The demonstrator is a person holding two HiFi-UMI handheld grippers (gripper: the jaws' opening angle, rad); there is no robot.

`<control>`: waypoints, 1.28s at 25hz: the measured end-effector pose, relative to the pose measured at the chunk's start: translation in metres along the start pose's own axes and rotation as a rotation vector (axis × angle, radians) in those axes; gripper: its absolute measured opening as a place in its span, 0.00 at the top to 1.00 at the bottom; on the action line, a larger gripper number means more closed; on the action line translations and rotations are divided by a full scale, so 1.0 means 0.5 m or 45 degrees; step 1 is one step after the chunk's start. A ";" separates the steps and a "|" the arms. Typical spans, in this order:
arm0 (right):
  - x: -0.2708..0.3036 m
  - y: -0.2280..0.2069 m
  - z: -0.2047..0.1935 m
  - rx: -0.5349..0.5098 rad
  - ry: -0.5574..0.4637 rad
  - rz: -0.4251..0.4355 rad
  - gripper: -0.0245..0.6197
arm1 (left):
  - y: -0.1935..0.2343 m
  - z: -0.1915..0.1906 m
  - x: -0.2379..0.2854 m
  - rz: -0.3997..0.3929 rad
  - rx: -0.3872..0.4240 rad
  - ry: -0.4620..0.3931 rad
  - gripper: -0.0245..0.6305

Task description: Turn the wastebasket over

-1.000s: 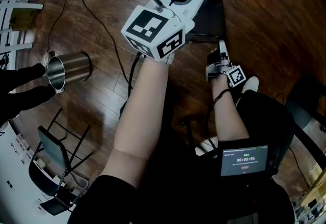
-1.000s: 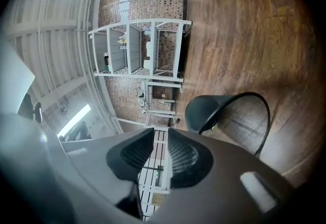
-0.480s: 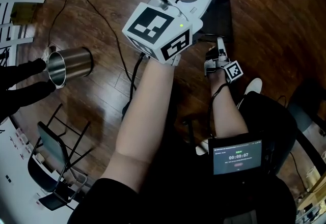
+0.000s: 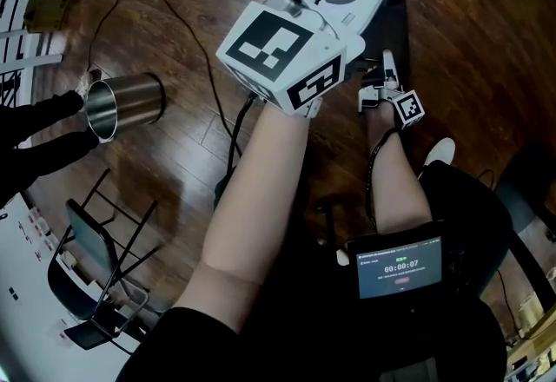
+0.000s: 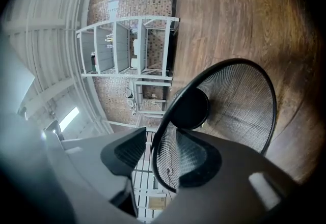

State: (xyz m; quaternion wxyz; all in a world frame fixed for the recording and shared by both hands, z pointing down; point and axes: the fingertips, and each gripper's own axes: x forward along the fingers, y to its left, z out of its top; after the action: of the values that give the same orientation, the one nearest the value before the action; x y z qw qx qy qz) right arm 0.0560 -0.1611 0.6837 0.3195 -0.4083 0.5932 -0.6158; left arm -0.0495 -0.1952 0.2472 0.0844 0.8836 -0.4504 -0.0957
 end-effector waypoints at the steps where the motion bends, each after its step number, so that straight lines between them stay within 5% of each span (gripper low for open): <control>1: 0.005 -0.002 0.002 0.004 -0.007 -0.001 0.68 | 0.000 0.001 0.000 0.004 -0.004 0.001 0.96; 8: 0.035 -0.001 0.014 0.045 -0.053 0.017 0.90 | 0.004 0.002 -0.004 0.011 -0.015 0.004 0.96; 14: 0.034 0.003 0.017 0.039 -0.024 -0.051 0.94 | 0.005 0.015 -0.004 0.021 -0.039 -0.005 0.96; 22: 0.039 0.052 0.091 -0.355 0.203 -0.142 0.95 | 0.008 0.031 -0.014 0.010 -0.005 -0.042 0.96; 32: 0.052 0.143 0.148 -1.125 0.778 -0.376 0.95 | 0.009 0.034 -0.019 0.020 0.014 -0.044 0.96</control>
State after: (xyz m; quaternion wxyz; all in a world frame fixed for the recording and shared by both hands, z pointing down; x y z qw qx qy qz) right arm 0.1025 -0.2253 0.6130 -0.1583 -0.3850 0.7972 -0.4372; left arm -0.0624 -0.1912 0.2328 0.0727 0.8788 -0.4591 -0.1078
